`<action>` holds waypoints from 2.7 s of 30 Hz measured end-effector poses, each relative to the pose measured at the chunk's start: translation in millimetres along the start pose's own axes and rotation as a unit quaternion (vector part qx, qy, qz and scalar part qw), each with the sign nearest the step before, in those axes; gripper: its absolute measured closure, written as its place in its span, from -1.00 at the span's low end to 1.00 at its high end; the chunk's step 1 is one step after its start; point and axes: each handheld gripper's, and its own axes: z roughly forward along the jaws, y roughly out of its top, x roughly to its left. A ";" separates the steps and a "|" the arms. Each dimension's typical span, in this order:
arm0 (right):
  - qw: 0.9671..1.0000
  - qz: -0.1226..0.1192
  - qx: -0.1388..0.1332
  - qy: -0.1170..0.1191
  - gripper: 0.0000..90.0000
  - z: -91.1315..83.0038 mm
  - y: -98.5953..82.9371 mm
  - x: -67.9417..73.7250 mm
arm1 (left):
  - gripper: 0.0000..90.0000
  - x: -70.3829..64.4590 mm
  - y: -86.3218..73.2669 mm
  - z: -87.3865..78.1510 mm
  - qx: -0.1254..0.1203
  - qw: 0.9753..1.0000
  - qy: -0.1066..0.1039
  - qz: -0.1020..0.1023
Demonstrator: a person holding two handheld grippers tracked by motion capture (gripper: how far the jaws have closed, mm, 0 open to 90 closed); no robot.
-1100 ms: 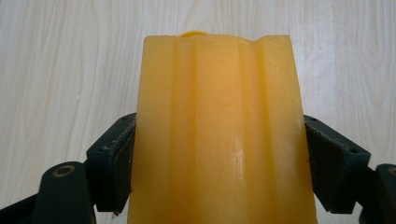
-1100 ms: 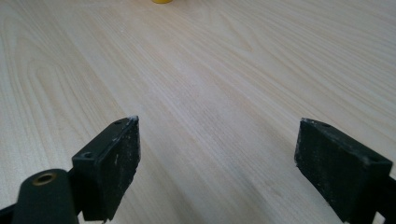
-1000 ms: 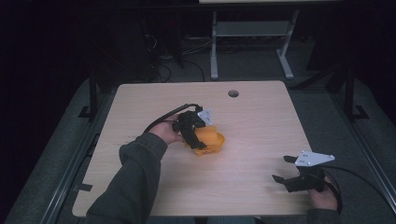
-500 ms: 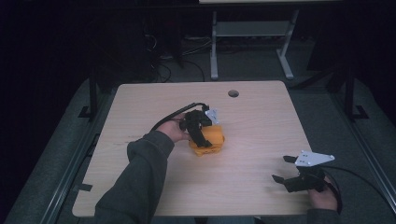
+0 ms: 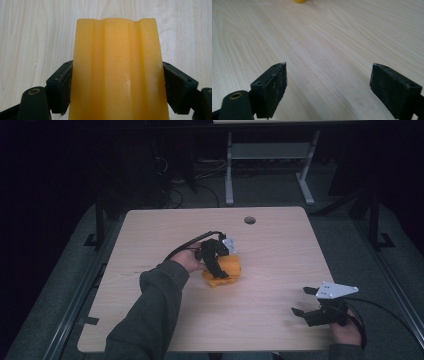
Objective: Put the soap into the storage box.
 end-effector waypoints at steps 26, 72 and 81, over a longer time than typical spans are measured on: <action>1.000 -0.001 0.003 0.000 -0.70 0.6 0.2 0.7 | -0.56 -2.4 -3.2 3.6 0.026 1.000 0.006 -0.004; 1.000 -0.003 0.009 0.004 -0.69 2.8 1.1 1.9 | -0.52 -11.0 -8.8 -26.2 0.001 1.000 0.031 0.002; 1.000 -0.003 0.010 0.000 -0.70 3.2 1.2 2.1 | -0.52 -18.6 -19.5 -39.4 -0.006 0.999 0.046 -0.002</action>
